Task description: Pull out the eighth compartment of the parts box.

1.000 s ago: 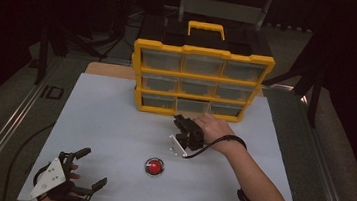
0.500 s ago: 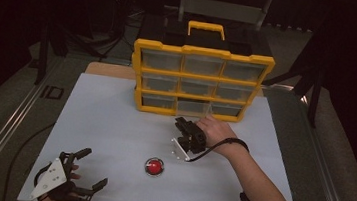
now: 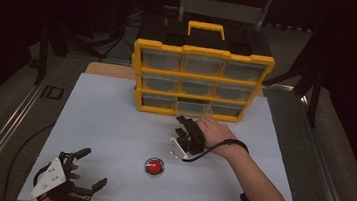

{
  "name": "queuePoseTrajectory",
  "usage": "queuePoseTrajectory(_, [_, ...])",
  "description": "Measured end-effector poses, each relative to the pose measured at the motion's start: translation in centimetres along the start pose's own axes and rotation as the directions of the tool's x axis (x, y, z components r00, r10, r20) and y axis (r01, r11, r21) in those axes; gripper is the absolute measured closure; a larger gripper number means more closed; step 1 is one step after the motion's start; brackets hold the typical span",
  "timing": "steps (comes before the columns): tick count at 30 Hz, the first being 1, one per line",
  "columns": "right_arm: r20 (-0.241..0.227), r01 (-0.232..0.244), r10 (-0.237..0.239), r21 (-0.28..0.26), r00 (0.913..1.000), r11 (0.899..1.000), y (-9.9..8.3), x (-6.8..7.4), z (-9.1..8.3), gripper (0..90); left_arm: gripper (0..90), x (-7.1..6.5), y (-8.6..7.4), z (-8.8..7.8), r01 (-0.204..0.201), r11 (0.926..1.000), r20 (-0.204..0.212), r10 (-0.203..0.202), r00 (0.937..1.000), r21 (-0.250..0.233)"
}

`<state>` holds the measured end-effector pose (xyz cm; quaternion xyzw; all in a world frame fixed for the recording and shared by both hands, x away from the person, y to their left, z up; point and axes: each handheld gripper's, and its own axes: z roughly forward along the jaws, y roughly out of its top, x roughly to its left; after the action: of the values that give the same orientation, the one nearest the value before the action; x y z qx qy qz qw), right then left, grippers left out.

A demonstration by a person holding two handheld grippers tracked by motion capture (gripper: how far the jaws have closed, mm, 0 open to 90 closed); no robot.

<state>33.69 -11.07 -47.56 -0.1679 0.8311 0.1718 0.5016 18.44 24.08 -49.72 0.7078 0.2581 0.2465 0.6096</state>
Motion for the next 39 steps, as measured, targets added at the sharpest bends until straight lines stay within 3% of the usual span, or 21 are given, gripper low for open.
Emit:
queuePoseTrajectory(5, [-0.04, -0.026, 0.028, 0.043, 0.9988, 0.999, 0.0, -0.5, 0.1, 21.2, 0.2, -0.1, 0.0, 0.1, -0.001, 1.0, 0.002, 0.001, 1.0, 0.003])
queuePoseTrajectory(7, [-0.074, -0.06, 0.064, 0.064, 0.9952, 0.996, 0.0, -0.8, 0.2, 13.2, 0.2, 0.0, 0.0, 0.1, 0.0, 1.0, 0.002, 0.0, 1.0, 0.003])
queuePoseTrajectory(12, [-0.119, -0.147, 0.158, 0.093, 0.9802, 0.985, 0.1, -1.8, 0.0, 7.9, 0.2, 0.0, 0.0, 0.1, 0.0, 1.0, 0.002, 0.0, 1.0, 0.005])
queuePoseTrajectory(16, [-0.113, -0.191, 0.202, 0.104, 0.9728, 0.976, 0.1, -2.5, -0.2, 7.8, 0.2, 0.0, 0.0, 0.1, 0.0, 1.0, 0.003, 0.0, 1.0, 0.005])
queuePoseTrajectory(20, [-0.108, -0.258, 0.27, 0.112, 0.9567, 0.96, 0.0, -3.4, -0.6, 7.6, 0.2, 0.0, 0.0, 0.0, 0.0, 1.0, 0.0, 0.0, 1.0, 0.005])
queuePoseTrajectory(22, [-0.093, -0.303, 0.314, 0.114, 0.9447, 0.946, -0.2, -3.8, -0.9, 7.6, 0.2, 0.0, 0.0, 0.0, 0.0, 1.0, 0.001, 0.0, 1.0, 0.004])
queuePoseTrajectory(24, [-0.071, -0.36, 0.368, 0.106, 0.9269, 0.927, -0.4, -4.1, -1.2, 7.6, 0.2, 0.0, 0.0, 0.0, 0.0, 1.0, 0.001, 0.0, 1.0, 0.004])
queuePoseTrajectory(27, [-0.074, -0.476, 0.482, 0.09, 0.8728, 0.875, -1.1, -4.7, -1.7, 7.6, 0.2, 0.0, 0.0, 0.0, -0.001, 1.0, -0.001, 0.001, 1.0, 0.003])
queuePoseTrajectory(32, [-0.097, -0.644, 0.646, 0.053, 0.7574, 0.763, -2.4, -5.5, -2.7, 7.7, 0.2, 0.0, 0.0, 0.1, -0.001, 1.0, 0.001, 0.001, 1.0, 0.004])
queuePoseTrajectory(33, [-0.106, -0.675, 0.675, 0.047, 0.7299, 0.737, -2.6, -5.6, -2.9, 7.7, 0.2, -0.1, 0.0, 0.1, 0.0, 1.0, 0.001, 0.0, 1.0, 0.004])
queuePoseTrajectory(35, [-0.121, -0.721, 0.718, 0.029, 0.6852, 0.692, -3.1, -5.7, -3.3, 7.8, 0.2, -0.1, 0.0, 0.1, -0.001, 1.0, 0.001, 0.001, 1.0, 0.003])
queuePoseTrajectory(36, [-0.124, -0.747, 0.742, 0.017, 0.6583, 0.665, -3.3, -5.7, -3.6, 7.8, 0.2, -0.1, 0.0, 0.1, -0.001, 1.0, 0.0, 0.001, 1.0, 0.003])
queuePoseTrajectory(37, [-0.129, -0.761, 0.755, 0.011, 0.6423, 0.649, -3.5, -5.8, -3.8, 7.8, 0.2, -0.1, 0.0, 0.1, -0.001, 1.0, -0.001, 0.001, 1.0, 0.003])
queuePoseTrajectory(38, [-0.137, -0.78, 0.773, -0.003, 0.6198, 0.625, -3.7, -5.8, -4.0, 7.8, 0.2, -0.1, 0.0, 0.1, -0.001, 1.0, -0.001, 0.001, 1.0, 0.003])
queuePoseTrajectory(39, [-0.143, -0.803, 0.793, -0.015, 0.5921, 0.596, -3.9, -5.8, -4.3, 7.8, 0.2, -0.1, 0.0, 0.1, 0.0, 1.0, -0.001, 0.0, 1.0, 0.003])
